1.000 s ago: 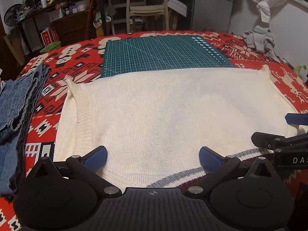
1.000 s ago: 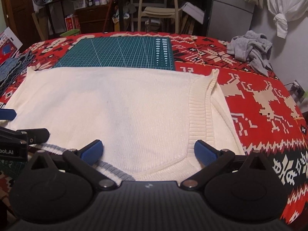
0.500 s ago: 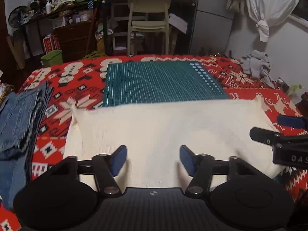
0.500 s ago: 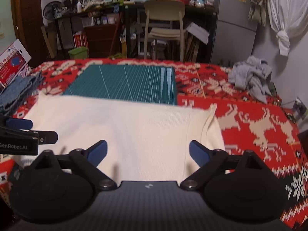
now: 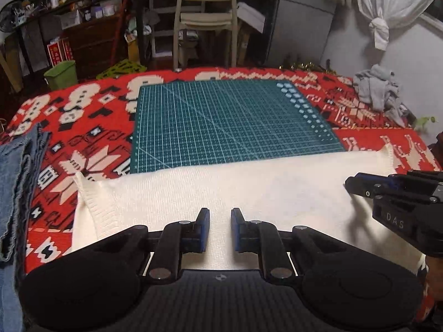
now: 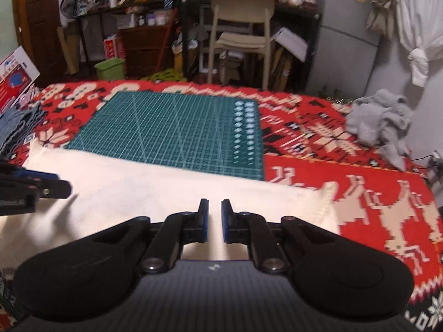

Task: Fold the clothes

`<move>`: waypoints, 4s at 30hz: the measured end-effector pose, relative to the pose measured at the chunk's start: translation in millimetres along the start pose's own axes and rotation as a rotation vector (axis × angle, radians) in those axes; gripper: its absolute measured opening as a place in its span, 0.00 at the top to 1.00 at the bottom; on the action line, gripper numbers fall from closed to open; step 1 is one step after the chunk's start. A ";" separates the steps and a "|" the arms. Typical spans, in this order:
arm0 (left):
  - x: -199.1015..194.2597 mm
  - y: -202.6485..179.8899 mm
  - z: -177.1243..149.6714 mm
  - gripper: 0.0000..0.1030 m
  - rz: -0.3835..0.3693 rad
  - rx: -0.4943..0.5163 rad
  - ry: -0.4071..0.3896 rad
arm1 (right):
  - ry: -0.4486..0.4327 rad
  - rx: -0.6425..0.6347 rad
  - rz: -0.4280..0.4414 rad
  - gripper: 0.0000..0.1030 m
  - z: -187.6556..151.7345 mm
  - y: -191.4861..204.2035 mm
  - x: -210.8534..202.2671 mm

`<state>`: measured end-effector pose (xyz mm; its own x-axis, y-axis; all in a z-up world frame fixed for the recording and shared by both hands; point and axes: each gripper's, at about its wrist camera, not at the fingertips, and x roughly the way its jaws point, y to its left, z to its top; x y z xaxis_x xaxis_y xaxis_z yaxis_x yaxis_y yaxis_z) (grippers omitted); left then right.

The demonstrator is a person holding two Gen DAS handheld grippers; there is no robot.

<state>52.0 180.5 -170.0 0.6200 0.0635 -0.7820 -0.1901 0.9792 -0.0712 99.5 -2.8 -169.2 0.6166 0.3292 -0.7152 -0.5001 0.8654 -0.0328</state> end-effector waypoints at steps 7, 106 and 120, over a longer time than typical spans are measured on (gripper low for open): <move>-0.9 12.0 -2.4 0.84 -0.027 -0.019 0.013 | 0.010 0.022 -0.012 0.91 -7.8 -26.3 7.7; -38.4 24.8 -26.8 0.95 -0.258 -0.133 -0.004 | -0.006 0.083 0.036 0.81 -18.0 -25.2 -36.7; -35.7 3.9 -61.8 0.96 -0.236 -0.096 0.053 | 0.013 -0.052 0.120 0.88 -57.9 46.0 -39.8</move>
<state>-17.9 170.1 -180.7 0.6158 -0.1771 -0.7678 -0.1181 0.9427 -0.3121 16.8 2.0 -182.7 0.5428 0.4238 -0.7251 -0.6004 0.7995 0.0178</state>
